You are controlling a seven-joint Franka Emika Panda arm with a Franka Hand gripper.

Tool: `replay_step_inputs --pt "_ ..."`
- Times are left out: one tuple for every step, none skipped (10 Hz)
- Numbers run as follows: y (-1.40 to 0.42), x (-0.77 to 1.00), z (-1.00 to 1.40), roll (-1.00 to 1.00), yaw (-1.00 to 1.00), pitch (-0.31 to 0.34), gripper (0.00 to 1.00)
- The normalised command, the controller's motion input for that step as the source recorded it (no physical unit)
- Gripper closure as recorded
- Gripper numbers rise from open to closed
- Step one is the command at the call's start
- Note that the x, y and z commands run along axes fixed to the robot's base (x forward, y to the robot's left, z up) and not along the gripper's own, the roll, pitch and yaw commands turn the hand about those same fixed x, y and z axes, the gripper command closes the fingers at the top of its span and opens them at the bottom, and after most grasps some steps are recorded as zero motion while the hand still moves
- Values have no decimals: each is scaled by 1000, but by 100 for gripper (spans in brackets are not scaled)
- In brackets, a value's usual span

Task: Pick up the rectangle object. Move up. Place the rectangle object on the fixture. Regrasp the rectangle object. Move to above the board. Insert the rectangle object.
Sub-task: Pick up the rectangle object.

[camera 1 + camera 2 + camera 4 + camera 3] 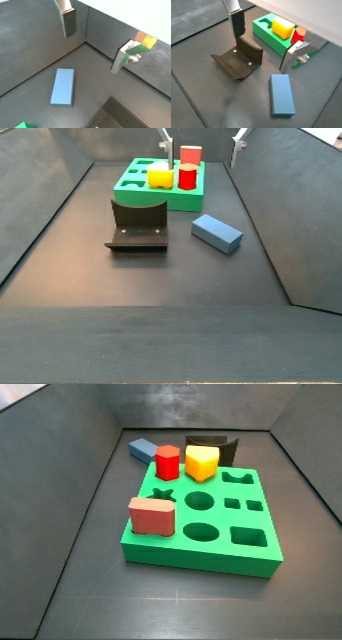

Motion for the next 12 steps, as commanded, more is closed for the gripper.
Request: replay_step_inputs --pt "-20 -149 -334 6 109 -61 0" --pt "-137 -277 -583 87 637 -110 0" --pt "-174 -263 -671 73 820 -124 0" --pt "-206 -74 -657 67 931 -83 0" --pt "-220 0 -586 31 954 -59 0" --pt "-169 0 -626 0 929 -100 0" --pt "-80 0 -660 0 926 -164 0" --pt "-97 0 -534 96 820 -83 0" --pt "-60 0 -554 93 837 -94 0" --pt "-37 0 -511 86 851 -83 0" --pt "0 0 -400 51 783 -69 0" --pt "0 -63 -400 63 683 -54 0"
